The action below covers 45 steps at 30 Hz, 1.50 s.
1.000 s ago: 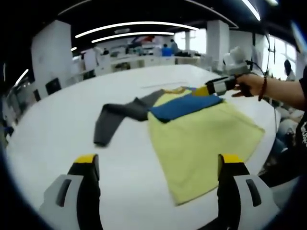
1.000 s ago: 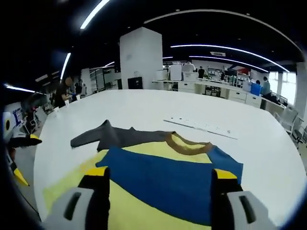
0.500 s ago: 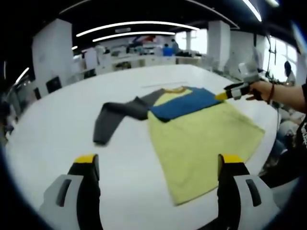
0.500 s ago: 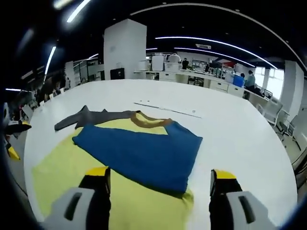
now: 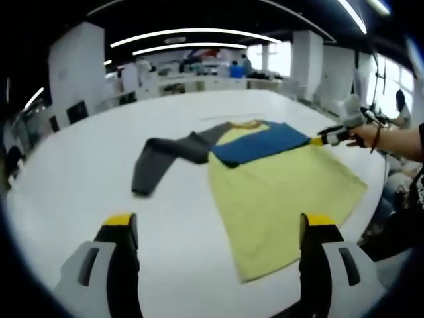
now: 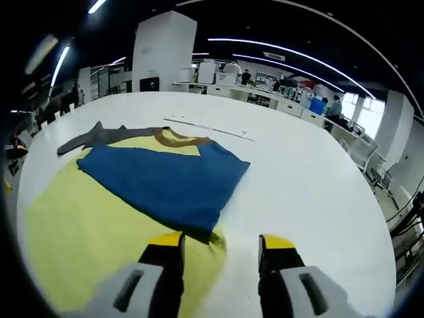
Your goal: Fold the garment on the visible template until the final outline fits inside the template.
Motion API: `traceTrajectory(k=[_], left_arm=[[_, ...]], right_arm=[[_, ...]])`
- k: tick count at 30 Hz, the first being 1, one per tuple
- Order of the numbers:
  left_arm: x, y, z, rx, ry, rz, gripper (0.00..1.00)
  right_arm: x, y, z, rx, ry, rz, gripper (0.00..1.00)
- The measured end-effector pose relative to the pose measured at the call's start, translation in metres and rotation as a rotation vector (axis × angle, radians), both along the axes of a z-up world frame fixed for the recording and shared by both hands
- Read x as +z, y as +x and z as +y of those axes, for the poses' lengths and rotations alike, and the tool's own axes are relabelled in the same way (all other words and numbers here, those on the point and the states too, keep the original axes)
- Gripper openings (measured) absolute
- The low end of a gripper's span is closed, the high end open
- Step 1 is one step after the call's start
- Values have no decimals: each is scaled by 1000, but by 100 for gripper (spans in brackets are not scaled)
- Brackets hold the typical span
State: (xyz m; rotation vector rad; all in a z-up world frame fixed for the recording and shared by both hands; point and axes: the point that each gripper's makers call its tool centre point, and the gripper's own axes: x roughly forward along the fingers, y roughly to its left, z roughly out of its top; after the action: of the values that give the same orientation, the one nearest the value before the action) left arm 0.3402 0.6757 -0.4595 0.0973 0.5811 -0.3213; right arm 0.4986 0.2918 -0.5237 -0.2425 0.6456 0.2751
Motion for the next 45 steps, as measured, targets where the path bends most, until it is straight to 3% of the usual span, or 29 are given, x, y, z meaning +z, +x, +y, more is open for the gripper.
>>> traceTrajectory(k=[3, 8, 13, 21, 29, 40, 45], left_arm=[[0, 0, 1, 5, -7, -1, 96], [-2, 0, 3, 10, -2, 4, 94], [-1, 1, 5, 23, 1, 0, 91], [0, 1, 10, 35, 1, -2, 90], [-1, 1, 12, 41, 3, -1, 89], [-2, 4, 15, 41, 12, 1, 86], [-4, 6, 19, 41, 22, 7, 85]], right_arm=[[0, 1, -1, -3, -8, -7, 23], [0, 4, 4, 37, -51, -30, 13], [-9, 1, 1, -13, -44, 2, 0], [-10, 0, -3, -44, -1, 13, 0], [-11, 1, -8, -29, -6, 32, 0], [-10, 3, -29, -53, 20, 47, 0], [-10, 4, -42, -51, -8, 51, 0]])
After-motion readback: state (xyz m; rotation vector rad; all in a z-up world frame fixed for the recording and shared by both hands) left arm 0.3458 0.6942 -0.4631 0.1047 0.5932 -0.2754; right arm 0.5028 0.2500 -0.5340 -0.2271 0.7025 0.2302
